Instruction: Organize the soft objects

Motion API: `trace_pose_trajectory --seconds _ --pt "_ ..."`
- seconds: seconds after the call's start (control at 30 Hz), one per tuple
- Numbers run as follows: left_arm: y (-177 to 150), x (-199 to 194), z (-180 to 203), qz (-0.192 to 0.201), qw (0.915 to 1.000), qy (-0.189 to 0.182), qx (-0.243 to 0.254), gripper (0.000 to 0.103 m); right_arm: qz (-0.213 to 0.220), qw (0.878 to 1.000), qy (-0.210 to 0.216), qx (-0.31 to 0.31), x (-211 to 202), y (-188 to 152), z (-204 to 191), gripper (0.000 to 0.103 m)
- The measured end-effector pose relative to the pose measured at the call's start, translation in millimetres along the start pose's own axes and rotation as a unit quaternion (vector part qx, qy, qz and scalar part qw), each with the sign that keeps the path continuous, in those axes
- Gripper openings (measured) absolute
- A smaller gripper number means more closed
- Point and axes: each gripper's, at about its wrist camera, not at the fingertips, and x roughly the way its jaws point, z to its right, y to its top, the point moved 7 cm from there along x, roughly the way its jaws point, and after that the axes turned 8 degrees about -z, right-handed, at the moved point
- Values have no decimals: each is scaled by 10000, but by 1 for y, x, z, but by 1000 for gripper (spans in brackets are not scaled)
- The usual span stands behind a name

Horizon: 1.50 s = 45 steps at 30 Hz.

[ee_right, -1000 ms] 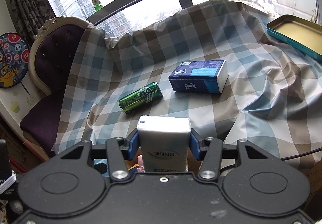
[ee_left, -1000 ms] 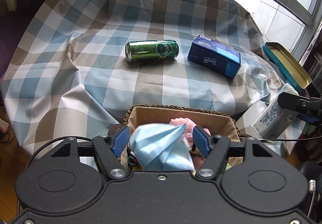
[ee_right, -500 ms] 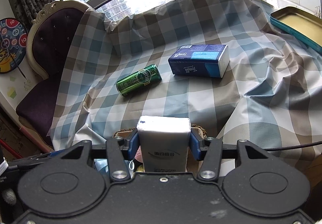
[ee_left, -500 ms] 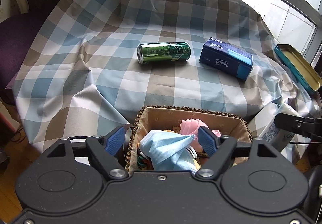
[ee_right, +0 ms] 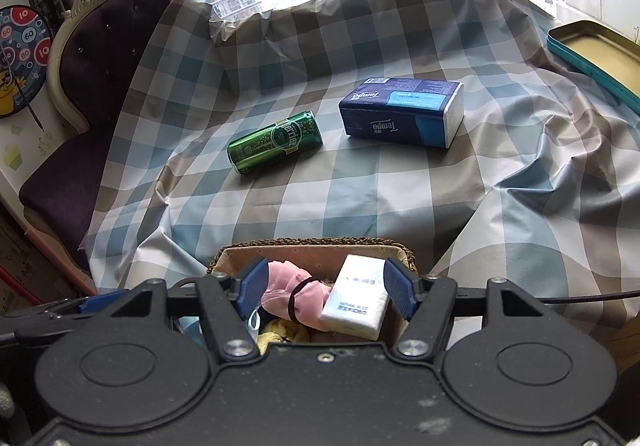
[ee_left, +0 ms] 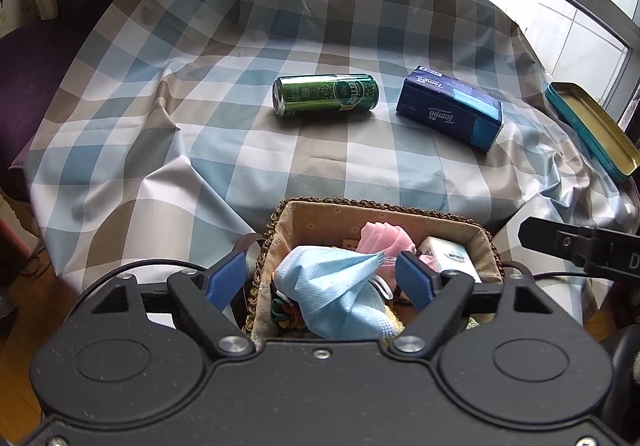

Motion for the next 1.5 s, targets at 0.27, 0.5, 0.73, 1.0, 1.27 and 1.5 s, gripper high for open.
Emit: trace_pose_trajectory --seconds 0.27,0.5,0.73,1.0,1.27,1.5 --pt "-3 -1 -1 2 10000 79 -17 85 76 9993 -330 -169 -7 -11 7 77" --pt "-7 -2 3 7 9997 214 107 90 107 9989 -426 -179 -13 -21 14 93" --pt "-9 -5 6 13 9993 311 195 91 110 9991 -402 -116 -14 -30 16 103" --pt "-11 -7 5 14 9985 493 220 91 -90 9977 -668 -54 -10 -39 24 103" --pt "-17 -6 4 -61 9976 662 206 92 -165 9944 -1038 123 -7 -47 32 103" --pt "-22 0 5 -229 9971 685 258 92 -216 9948 -962 237 -5 -50 34 103"
